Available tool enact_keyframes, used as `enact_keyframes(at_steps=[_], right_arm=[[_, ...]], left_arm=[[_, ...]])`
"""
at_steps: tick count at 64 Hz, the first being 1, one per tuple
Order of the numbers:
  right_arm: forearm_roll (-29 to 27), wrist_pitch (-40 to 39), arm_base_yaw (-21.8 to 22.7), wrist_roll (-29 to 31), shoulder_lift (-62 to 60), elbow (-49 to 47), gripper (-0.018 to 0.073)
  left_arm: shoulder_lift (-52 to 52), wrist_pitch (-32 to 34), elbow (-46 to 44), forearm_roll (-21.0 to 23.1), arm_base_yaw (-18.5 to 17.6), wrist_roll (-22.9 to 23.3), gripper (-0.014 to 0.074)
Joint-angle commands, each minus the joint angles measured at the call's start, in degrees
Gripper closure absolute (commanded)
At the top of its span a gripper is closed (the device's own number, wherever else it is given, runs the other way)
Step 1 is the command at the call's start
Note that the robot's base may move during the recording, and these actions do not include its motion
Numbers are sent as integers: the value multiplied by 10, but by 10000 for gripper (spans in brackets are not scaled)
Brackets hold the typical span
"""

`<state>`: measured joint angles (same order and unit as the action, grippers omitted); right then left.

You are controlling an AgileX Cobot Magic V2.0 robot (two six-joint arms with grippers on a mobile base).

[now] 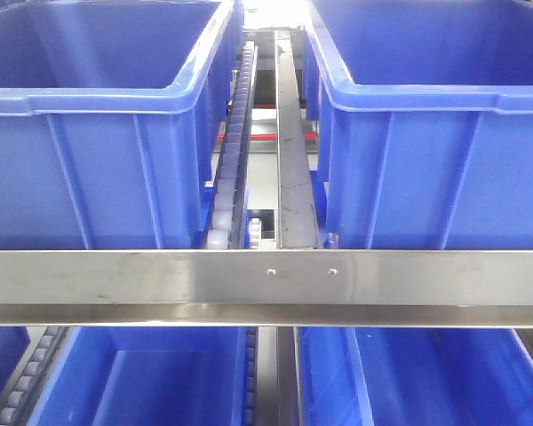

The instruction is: Pick and sort blue part to right shelf

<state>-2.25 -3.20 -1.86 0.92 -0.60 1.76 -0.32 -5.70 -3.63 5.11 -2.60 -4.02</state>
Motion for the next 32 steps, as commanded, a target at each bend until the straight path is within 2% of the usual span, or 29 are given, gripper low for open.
enact_keyframes(at_steps=[1,9,18,32], right_arm=[[5,-53,4,-1,-12,-12,503],[5,-53,4,-1,-12,-12,503],[5,-53,4,-1,-12,-12,503],[5,-53,4,-1,-12,-12,503]], left_arm=[[-13,57,4,-4,-2,19,471],[-13,134,56,-8,-2,19,472],[-13,100,53,-10,-2,19,472],[-13,96,53,-10,-2,20,472]])
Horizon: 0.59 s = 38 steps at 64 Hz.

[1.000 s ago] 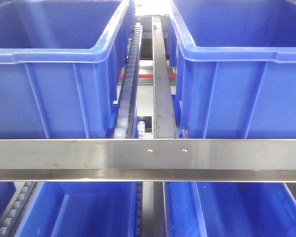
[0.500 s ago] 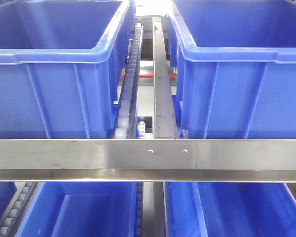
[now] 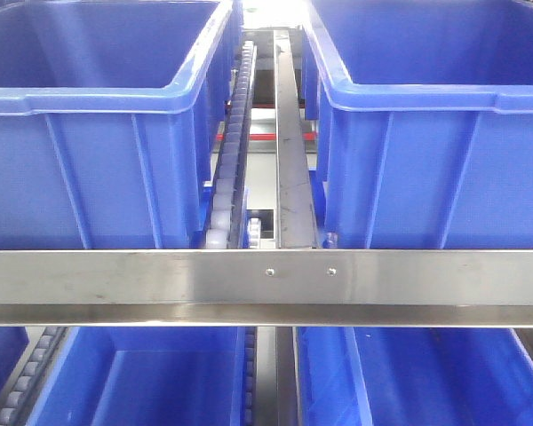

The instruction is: Pick and sort blue part to right shelf

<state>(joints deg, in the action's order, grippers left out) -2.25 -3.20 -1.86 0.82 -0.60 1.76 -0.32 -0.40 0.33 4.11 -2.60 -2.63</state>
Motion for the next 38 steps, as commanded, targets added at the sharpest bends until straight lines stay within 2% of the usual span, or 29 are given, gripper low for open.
enact_keyframes(at_steps=[1,13,38], right_arm=[[5,-53,4,0,-12,-12,503],[5,-53,4,0,-12,-12,503],[5,-53,4,0,-12,-12,503]], left_arm=[[-13,43,14,0,-2,6,472],[-13,15,14,0,-2,6,472],[-13,26,14,0,-2,6,472]])
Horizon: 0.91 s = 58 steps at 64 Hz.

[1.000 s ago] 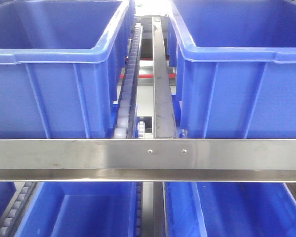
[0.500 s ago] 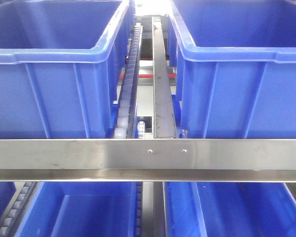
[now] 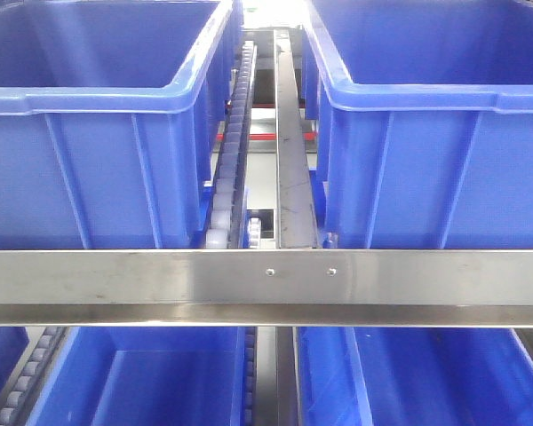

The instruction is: Pick and sort blue part to right shelf

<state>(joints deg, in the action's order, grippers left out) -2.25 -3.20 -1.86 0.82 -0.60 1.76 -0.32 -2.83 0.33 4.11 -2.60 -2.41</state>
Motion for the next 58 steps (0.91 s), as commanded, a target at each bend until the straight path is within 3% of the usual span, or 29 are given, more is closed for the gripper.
enact_keyframes(at_steps=[1,58], right_arm=[[5,-53,4,0,-12,-12,503],[5,-53,4,0,-12,-12,503]], left_arm=[[-13,50,14,0,-2,4,472],[-13,50,14,0,-2,4,472]])
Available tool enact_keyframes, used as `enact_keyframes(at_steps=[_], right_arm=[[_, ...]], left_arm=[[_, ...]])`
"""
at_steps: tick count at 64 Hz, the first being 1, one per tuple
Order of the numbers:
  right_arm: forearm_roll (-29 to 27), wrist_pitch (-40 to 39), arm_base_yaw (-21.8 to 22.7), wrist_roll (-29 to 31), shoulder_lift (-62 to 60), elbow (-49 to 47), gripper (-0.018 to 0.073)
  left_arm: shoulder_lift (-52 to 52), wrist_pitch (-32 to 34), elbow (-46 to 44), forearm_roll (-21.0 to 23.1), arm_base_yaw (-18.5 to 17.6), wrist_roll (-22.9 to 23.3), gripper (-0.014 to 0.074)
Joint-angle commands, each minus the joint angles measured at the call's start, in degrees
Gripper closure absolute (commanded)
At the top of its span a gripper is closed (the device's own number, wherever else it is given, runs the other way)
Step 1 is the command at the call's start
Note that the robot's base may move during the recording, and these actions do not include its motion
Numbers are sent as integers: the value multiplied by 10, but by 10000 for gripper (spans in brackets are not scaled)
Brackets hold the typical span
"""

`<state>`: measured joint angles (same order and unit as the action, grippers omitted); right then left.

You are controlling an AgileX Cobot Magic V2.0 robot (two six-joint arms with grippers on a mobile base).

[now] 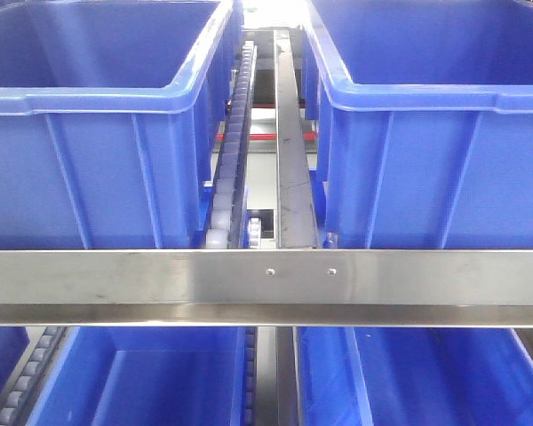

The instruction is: Pick and sort blue part to right shelf

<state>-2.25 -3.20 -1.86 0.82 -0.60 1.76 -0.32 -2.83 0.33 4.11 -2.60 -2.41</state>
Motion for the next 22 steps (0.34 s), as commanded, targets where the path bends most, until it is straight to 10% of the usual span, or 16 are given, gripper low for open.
enact_keyframes(at_steps=[1,22], right_arm=[[5,-53,4,0,-12,-12,503],[5,-53,4,0,-12,-12,503]], left_arm=[[-13,50,14,0,-2,4,472],[-13,50,14,0,-2,4,472]])
